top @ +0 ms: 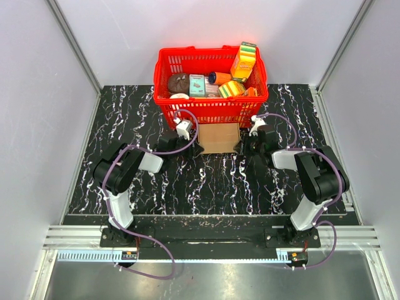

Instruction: Fold the paper box

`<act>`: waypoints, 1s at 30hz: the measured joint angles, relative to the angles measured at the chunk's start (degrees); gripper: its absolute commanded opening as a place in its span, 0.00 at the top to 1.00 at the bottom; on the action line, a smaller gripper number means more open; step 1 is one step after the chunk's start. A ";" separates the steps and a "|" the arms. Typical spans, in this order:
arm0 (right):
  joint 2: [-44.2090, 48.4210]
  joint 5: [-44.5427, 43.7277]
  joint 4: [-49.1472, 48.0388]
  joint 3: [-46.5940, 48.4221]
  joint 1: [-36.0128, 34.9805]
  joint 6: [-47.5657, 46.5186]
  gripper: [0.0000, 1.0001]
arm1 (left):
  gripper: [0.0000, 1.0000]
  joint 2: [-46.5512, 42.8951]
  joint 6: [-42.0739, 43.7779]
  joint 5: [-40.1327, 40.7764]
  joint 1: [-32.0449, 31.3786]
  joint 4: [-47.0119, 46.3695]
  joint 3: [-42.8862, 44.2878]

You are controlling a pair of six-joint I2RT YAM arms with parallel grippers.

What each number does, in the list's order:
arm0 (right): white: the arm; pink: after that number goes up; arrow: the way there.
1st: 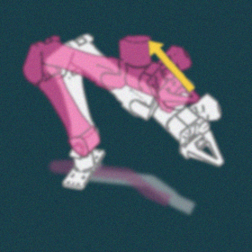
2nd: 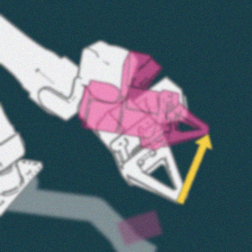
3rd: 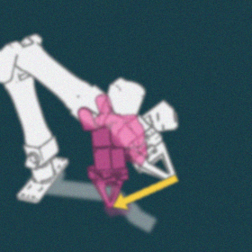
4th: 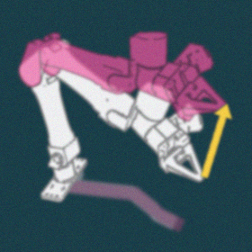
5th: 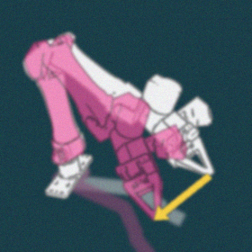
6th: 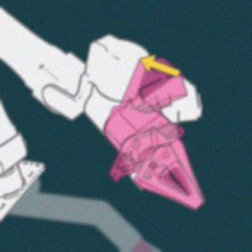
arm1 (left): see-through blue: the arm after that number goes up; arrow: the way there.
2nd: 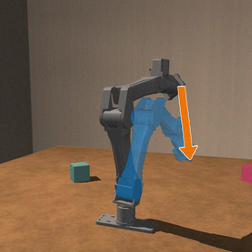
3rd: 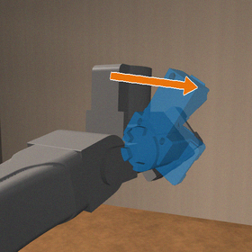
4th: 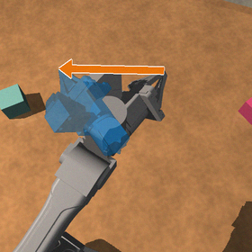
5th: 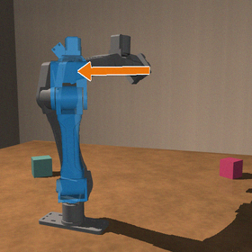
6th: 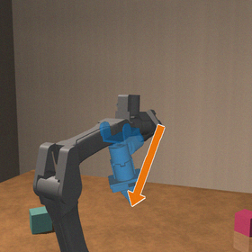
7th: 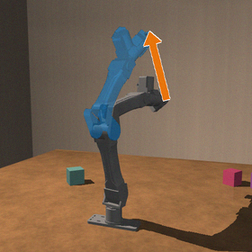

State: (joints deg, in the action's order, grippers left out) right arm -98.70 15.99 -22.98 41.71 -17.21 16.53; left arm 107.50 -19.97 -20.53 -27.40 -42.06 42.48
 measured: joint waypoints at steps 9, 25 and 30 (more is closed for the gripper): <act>-0.63 -0.02 -1.18 0.00 0.13 0.04 0.61 | 0.75 0.26 1.84 0.70 -0.20 -0.09 0.00; -1.40 -0.02 -2.47 0.00 0.42 0.24 0.60 | 0.72 0.55 3.91 2.19 -1.75 -0.68 0.00; -1.66 -0.02 -2.91 0.00 0.48 0.24 0.60 | 0.79 0.68 4.79 3.30 -1.75 -0.52 0.04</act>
State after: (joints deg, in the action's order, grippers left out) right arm -100.36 15.97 -25.89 41.71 -16.73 16.78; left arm 108.18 -15.18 -17.23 -29.15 -42.59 42.52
